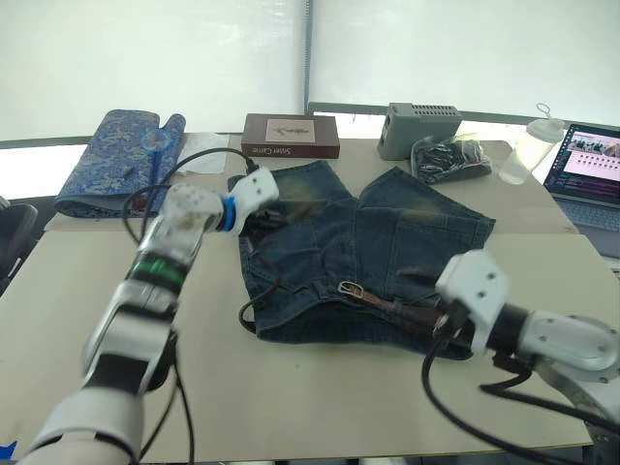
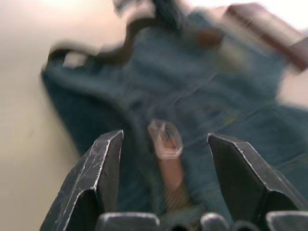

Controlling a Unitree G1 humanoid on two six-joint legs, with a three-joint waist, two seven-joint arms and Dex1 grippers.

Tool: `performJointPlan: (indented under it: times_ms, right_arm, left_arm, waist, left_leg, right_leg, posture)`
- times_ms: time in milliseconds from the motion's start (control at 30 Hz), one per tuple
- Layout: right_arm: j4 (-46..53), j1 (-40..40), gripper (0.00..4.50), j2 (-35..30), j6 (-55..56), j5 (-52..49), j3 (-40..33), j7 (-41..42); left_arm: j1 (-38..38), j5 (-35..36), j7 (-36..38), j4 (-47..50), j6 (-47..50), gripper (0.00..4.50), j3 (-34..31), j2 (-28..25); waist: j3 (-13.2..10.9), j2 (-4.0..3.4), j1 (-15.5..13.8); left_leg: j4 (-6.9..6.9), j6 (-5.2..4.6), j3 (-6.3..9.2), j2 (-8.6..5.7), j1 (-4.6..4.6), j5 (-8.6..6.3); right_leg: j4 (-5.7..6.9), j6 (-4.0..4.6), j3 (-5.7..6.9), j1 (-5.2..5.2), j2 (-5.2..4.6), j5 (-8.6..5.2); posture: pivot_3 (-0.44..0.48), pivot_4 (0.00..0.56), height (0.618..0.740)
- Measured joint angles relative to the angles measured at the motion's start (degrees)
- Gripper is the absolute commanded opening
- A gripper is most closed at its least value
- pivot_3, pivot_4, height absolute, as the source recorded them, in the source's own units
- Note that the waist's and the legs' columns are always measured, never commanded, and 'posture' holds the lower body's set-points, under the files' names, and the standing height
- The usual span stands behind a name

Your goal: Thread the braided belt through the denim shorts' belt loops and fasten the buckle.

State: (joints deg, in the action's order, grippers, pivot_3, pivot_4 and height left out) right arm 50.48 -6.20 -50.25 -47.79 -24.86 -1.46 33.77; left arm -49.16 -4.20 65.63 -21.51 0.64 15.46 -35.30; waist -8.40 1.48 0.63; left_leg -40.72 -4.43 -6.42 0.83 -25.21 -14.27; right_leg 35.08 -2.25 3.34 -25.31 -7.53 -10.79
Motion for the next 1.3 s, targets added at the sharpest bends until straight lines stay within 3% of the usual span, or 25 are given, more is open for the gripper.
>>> performJointPlan:
  times_ms: [200,400,567,867,1300]
  right_arm:
    - [-10.86,-5.49,3.12,0.69,10.32,12.62,14.04,1.04]
    - [-16.12,-10.96,3.12,5.35,13.56,19.17,20.98,1.29]
    - [-20.09,-12.66,3.12,8.67,14.98,23.02,23.18,1.34]
    - [-20.63,-13.33,3.12,11.68,14.98,24.43,23.3,2.64]
    - [-20.65,-13.41,3.12,14.25,12.44,24.33,21.86,2.81]
  left_arm:
    - [9.97,-4.58,-2.46,14.11,-16.81,0.11,1.34,-5.4]
    - [16.14,-9.25,-6.04,20.44,-21.5,0.11,1.46,-7.9]
    - [19.92,-11.81,-7.86,23.92,-22.59,0.11,1.27,-10.0]
    - [20.0,-17.83,-10.99,24.93,-26.82,0.11,1.64,-10.95]
    - [19.89,-25.17,-15.4,25.5,-25.26,0.11,4.8,-3.81]
  waist:
    - [-0.03,-0.04,-1.22]
    - [-0.04,-0.06,-1.31]
    - [-0.06,-0.08,-1.29]
    - [-0.06,-0.1,-1.3]
    - [-0.06,-0.1,-1.5]
  left_leg:
    - [-0.19,-0.53,-0.01,-0.02,0.0,-0.23]
    - [-0.2,-0.18,-0.06,0.01,0.0,-0.02]
    - [-0.18,-0.21,-0.05,0.03,0.0,-0.04]
    - [-0.17,-0.19,-0.02,0.03,0.0,-0.02]
    - [-0.19,-0.21,-0.01,0.02,0.0,-0.02]
  right_leg:
    - [-0.06,0.11,0.13,0.12,0.02,0.0]
    - [-0.04,-0.3,0.19,0.15,0.12,0.18]
    - [0.02,-0.31,0.24,0.12,0.15,0.17]
    - [0.03,-0.32,0.32,0.14,0.18,0.17]
    - [0.04,-0.34,0.34,0.19,0.19,0.17]
  posture:
    - [0.0,0.15,0.74]
    - [0.0,0.15,0.74]
    - [0.0,0.15,0.74]
    - [0.0,0.15,0.74]
    - [0.0,0.15,0.74]
